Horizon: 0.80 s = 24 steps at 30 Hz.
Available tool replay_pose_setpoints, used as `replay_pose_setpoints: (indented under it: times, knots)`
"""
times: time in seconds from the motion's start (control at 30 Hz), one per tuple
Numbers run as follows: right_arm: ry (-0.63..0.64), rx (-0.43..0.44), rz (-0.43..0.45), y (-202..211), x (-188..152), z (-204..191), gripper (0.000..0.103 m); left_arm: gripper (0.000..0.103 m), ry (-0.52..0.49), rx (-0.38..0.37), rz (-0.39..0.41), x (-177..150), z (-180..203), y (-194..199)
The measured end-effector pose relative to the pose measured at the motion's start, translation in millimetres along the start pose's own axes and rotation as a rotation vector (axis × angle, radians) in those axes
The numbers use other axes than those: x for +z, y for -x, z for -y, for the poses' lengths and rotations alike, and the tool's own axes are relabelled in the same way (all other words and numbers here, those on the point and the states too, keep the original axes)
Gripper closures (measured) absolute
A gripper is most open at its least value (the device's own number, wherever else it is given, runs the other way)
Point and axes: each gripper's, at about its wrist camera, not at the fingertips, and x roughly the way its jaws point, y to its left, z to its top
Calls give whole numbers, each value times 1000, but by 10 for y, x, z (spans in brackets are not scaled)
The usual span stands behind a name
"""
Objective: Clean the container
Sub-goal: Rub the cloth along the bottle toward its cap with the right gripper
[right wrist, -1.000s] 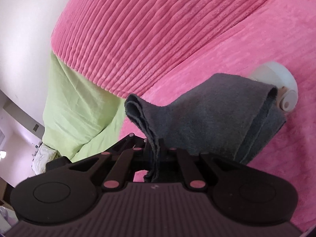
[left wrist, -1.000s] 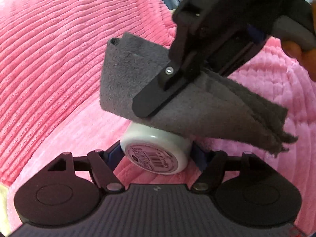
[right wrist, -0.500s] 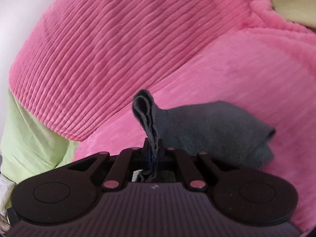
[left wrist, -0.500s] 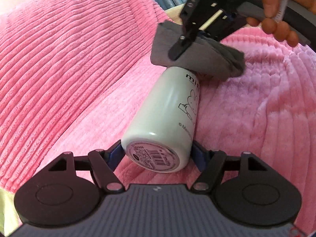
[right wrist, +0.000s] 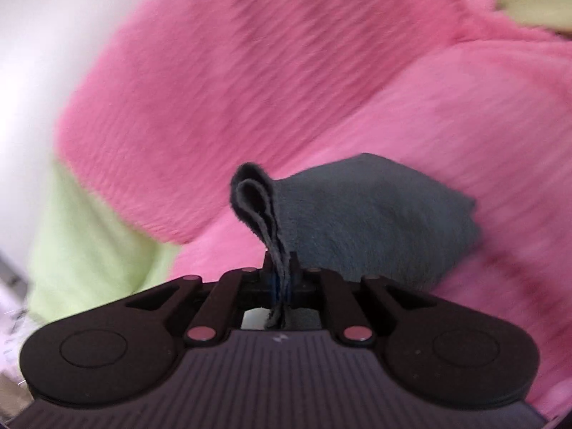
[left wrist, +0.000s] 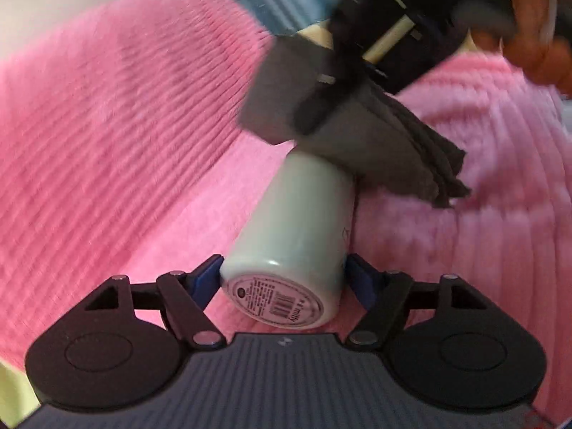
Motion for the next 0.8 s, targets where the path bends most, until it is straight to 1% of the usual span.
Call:
replay_pose_setpoints:
  times: [0.07,0.13,0.17,0.23,0.27,0.33,0.43,0.63,0.67,0.73,0.8]
  knots:
    - [27,94,-51,-46,-163,-198,98,29,-44,16,4,-24,56,48]
    - [46,157,-123,-165,-319,-345,98,30,-70,25,4,-42,94,58]
    - [52,163,-148,-227,-381,-392,98,30,-86,32,2,-51,119,58]
    - [38,162,-165,-335,-408,-371,99,31,-113,44,-2,-67,160,55]
    - [30,161,-173,-389,-420,-360,101,31,-104,42,-5,-72,151,44]
    - [14,163,-168,-440,-377,-313,102,31,-85,35,-9,-79,125,27]
    - [17,122,-157,-456,-244,-277,102,31,-81,35,-5,-80,113,7]
    - [31,-79,-37,-341,153,-1,102,31,-84,35,5,-78,86,-10]
    - [16,-93,-24,-318,185,51,102,30,-79,33,5,-75,73,-16]
    - [-3,-107,-6,-283,217,130,102,30,-41,12,-2,-56,12,-33]
    - [-2,-103,4,-267,204,139,102,27,64,-52,-16,-28,-132,-68]
